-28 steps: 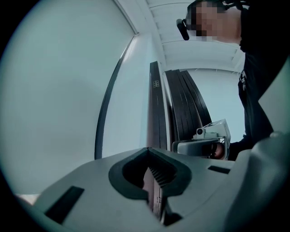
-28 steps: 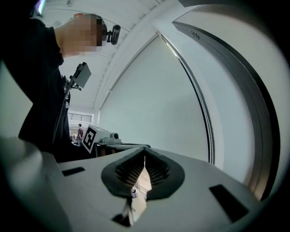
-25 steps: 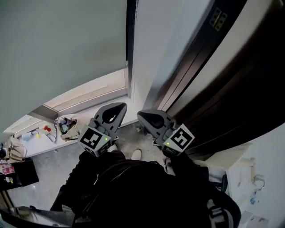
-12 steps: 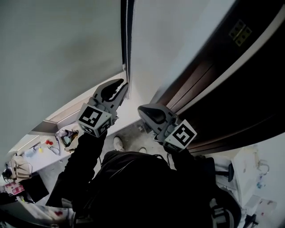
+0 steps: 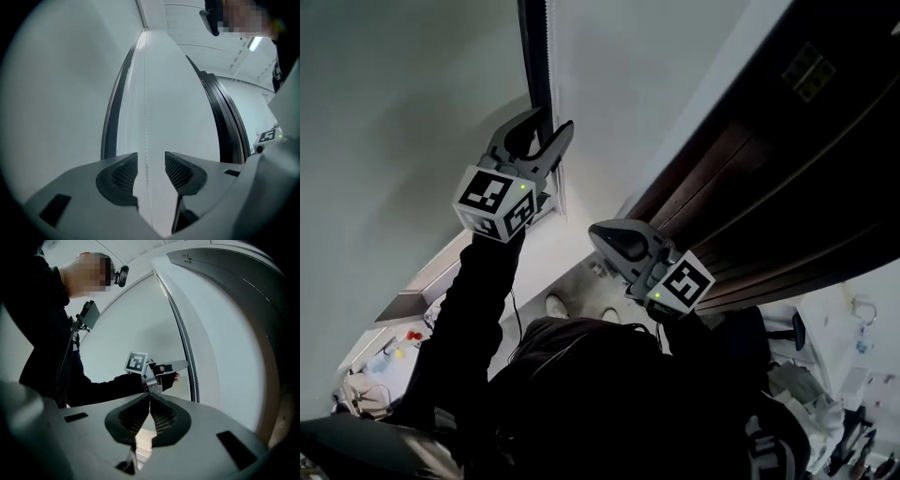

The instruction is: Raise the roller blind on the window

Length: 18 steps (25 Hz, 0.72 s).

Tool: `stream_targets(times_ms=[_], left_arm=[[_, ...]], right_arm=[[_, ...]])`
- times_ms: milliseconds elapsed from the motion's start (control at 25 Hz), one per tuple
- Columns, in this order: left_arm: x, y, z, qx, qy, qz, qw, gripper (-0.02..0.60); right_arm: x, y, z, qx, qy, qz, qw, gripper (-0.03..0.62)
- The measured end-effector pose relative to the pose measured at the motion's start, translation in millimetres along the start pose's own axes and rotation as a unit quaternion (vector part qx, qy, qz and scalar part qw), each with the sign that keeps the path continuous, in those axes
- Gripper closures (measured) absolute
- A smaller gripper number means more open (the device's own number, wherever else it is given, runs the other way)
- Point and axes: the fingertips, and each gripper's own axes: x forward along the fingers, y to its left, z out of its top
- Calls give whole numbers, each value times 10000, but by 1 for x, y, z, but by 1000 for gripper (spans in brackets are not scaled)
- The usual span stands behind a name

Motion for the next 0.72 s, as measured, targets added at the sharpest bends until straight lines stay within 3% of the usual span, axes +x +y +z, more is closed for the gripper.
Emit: stream_targets(times_ms=[360,480,560,720], left_arm=[[17,9,11,23,-174,-127,9998,414],[11,9,17,51,-272,-82,9996,461],[6,8,19,97,-311,-41,9995,560],[-1,3,18,249,-211,-83,9994,563]], right_arm=[[-4,-14,-1,6,18,-341,9994,586],[-3,-14,-3,19,51,-334,9994,586],[-2,-15,-4,17,59,-309,9995,586],[1,-13,-6,47,85,-230,9997,586]])
